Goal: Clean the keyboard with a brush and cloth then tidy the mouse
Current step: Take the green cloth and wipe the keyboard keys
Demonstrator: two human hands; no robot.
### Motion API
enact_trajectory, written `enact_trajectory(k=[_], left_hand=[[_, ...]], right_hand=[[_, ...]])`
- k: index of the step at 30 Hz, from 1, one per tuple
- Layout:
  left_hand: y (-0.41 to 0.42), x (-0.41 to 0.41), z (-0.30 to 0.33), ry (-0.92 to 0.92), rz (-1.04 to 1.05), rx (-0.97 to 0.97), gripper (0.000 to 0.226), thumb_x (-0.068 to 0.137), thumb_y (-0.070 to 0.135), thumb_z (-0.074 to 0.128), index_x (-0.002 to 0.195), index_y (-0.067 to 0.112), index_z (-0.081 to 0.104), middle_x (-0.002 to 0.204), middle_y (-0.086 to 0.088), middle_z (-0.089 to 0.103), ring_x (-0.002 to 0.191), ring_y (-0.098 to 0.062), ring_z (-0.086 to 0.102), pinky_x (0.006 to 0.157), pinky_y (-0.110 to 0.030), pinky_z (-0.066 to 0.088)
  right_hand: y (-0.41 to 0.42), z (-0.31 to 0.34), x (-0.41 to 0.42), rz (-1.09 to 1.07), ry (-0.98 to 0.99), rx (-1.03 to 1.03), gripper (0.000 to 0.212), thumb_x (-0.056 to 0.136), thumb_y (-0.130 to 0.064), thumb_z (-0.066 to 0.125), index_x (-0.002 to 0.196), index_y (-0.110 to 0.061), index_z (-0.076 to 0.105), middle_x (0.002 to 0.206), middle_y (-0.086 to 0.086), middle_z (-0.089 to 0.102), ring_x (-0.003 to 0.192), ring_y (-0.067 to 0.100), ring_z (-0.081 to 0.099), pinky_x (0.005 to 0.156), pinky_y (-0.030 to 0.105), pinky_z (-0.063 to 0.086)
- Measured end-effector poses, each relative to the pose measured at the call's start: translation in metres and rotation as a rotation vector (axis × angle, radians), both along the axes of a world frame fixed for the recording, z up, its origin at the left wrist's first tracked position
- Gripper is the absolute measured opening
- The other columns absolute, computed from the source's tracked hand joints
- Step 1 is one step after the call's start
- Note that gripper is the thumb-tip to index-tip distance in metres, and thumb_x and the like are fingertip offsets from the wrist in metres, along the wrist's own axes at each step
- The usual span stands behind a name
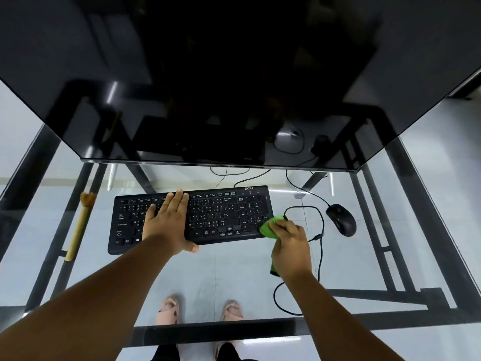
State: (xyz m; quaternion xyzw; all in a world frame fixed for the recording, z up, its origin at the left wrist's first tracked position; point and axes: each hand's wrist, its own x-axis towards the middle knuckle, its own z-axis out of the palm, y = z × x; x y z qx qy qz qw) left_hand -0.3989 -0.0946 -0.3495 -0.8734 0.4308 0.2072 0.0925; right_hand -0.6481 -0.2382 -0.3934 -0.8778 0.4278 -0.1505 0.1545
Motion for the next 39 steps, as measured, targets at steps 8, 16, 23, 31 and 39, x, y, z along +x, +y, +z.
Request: enact_trajectory(k=[8,16,23,31,39], left_hand=[[0.001,0.001,-0.002,0.017,0.010,-0.016,0.138,0.061,0.071,0.072,0.151,0.021,-0.019,0.160,0.006,-0.022,0.148,-0.014,-0.015,0.120,-0.046,0.004],[0.001,0.003,-0.002,0.020,0.017,-0.037,0.139,0.059,0.070,0.074,0.152,0.022,-0.017,0.160,0.007,-0.019,0.148,-0.013,-0.013,0.120,-0.046,0.005],[0.003,0.005,-0.004,0.018,0.014,-0.039,0.139,0.058,0.072,0.072,0.151,0.023,-0.019,0.160,0.007,-0.021,0.148,-0.013,-0.014,0.120,-0.048,0.005],[0.002,0.006,-0.004,0.027,0.005,-0.035,0.140,0.058,0.074,0.071,0.150,0.023,-0.021,0.159,0.008,-0.024,0.148,-0.013,-0.016,0.120,-0.048,0.004],[0.005,0.007,-0.004,0.033,0.024,-0.035,0.142,0.057,0.076,0.070,0.150,0.021,-0.023,0.158,0.007,-0.027,0.147,-0.012,-0.017,0.120,-0.047,0.001]], right_hand=[[-0.012,0.005,0.009,-0.022,0.014,0.045,0.050,0.071,0.014,0.060,0.112,-0.011,0.072,0.115,0.003,0.067,0.099,0.032,0.059,0.088,0.027,0.046],[-0.069,0.017,0.076,0.006,0.125,0.144,0.059,0.080,0.010,0.049,0.130,-0.017,0.061,0.131,-0.004,0.053,0.115,0.025,0.047,0.101,0.029,0.043],[-0.049,0.017,0.053,0.013,0.099,0.108,0.062,0.074,0.015,0.050,0.122,-0.020,0.068,0.126,-0.006,0.058,0.109,0.025,0.048,0.092,0.020,0.039],[-0.041,0.026,0.028,-0.053,-0.017,0.224,0.048,0.074,0.009,0.052,0.098,-0.024,0.076,0.104,-0.008,0.067,0.093,0.017,0.061,0.072,0.015,0.043],[-0.049,0.021,0.084,-0.049,-0.046,0.140,0.041,0.085,0.001,0.054,0.122,-0.013,0.065,0.124,0.002,0.061,0.104,0.028,0.054,0.095,0.038,0.049]])
